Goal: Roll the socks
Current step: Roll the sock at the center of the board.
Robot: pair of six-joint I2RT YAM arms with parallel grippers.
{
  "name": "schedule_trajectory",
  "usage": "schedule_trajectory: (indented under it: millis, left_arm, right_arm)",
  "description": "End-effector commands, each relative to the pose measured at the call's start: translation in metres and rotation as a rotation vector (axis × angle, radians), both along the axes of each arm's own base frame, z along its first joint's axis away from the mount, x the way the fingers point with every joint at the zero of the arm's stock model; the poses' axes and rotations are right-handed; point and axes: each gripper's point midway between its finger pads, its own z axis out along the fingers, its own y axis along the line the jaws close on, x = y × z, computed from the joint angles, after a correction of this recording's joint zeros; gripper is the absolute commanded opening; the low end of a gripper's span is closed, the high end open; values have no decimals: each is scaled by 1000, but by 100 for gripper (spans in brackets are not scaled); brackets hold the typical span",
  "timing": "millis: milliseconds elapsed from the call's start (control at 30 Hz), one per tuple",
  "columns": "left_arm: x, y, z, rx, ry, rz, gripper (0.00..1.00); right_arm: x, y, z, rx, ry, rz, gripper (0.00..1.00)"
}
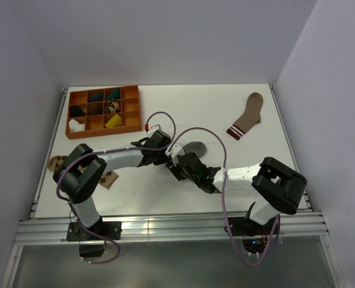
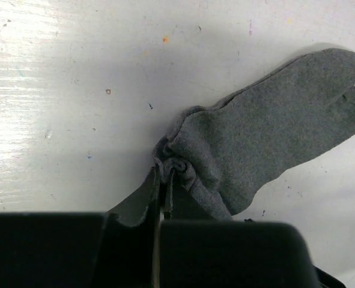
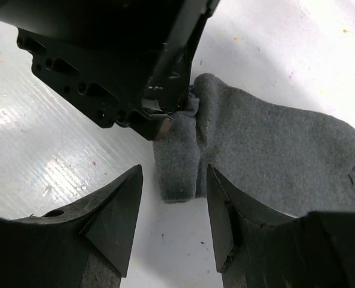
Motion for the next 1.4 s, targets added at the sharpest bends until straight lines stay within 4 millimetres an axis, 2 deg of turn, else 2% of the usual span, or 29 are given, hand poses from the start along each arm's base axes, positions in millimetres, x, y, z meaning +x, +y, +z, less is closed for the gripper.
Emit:
schedule_trajectory:
  millis: [0, 167, 400, 500, 533, 567, 600, 633, 667, 700, 767, 800, 833, 900, 1033, 1167, 1200, 1233, 1300, 1367]
  left_arm:
    - [-10, 2, -12, 44, 53, -21, 0]
    - [-10, 1, -12, 36, 56, -21, 0]
    - [-10, -3, -12, 21, 63, -19, 0]
    - [-10, -4, -10, 7, 66, -11, 0]
    - [-10, -4, -10, 5, 67, -9, 0]
    - [-10, -4, -8, -2, 67, 1, 1]
    - [-9, -3, -8, -3, 64, 9, 4]
    - [-10, -2, -8, -4, 68, 16, 7]
    - [-9, 0, -6, -15, 67, 33, 10]
    - [-8, 0, -4, -26, 64, 45, 21]
    - [-7, 7, 0, -53, 68, 88, 31]
    - [-5, 9, 2, -69, 64, 107, 41]
    - [-7, 15, 1, -76, 64, 128, 45]
    - [-1, 19, 14, -136, 38, 171, 55]
    - [2, 25, 31, -213, -11, 223, 58]
    - [7, 20, 50, -289, -50, 240, 60]
    - [4, 21, 47, -285, -43, 237, 60]
    - [8, 16, 53, -314, -62, 227, 60]
    - [9, 7, 54, -345, -57, 202, 62]
    - [9, 0, 48, -348, -37, 181, 62]
  right_arm:
    - [12, 21, 19, 0, -87, 18, 54]
    - [8, 24, -1, -55, -70, 19, 54]
    - [3, 18, -24, -102, -26, -5, 43]
    - [3, 14, -29, -114, -13, -28, 29]
    - [2, 14, -30, -109, -3, -40, 19]
    - [0, 12, -32, -110, 8, -42, 13]
    - [0, 11, -32, -103, 11, -50, 4]
    - [0, 10, -31, -90, 20, -64, 0]
    - [-2, 8, -33, -100, 29, -65, 0]
    - [-2, 7, -34, -78, 50, -77, 0]
    - [-5, 4, -32, -36, 83, -96, 0]
    - [-5, 3, -33, -12, 114, -90, 0]
    - [-4, 3, -27, 30, 125, -106, 0]
    - [-6, 1, -28, 72, 164, -109, 0]
    - [2, -7, -20, 224, 265, -124, 0]
    - [6, -16, -15, 371, 359, -136, 0]
    - [6, -17, -13, 418, 389, -154, 0]
    - [12, -23, -12, 457, 402, -178, 0]
    - [7, -20, -6, 545, 441, -139, 0]
    - [8, -20, -3, 638, 492, -137, 0]
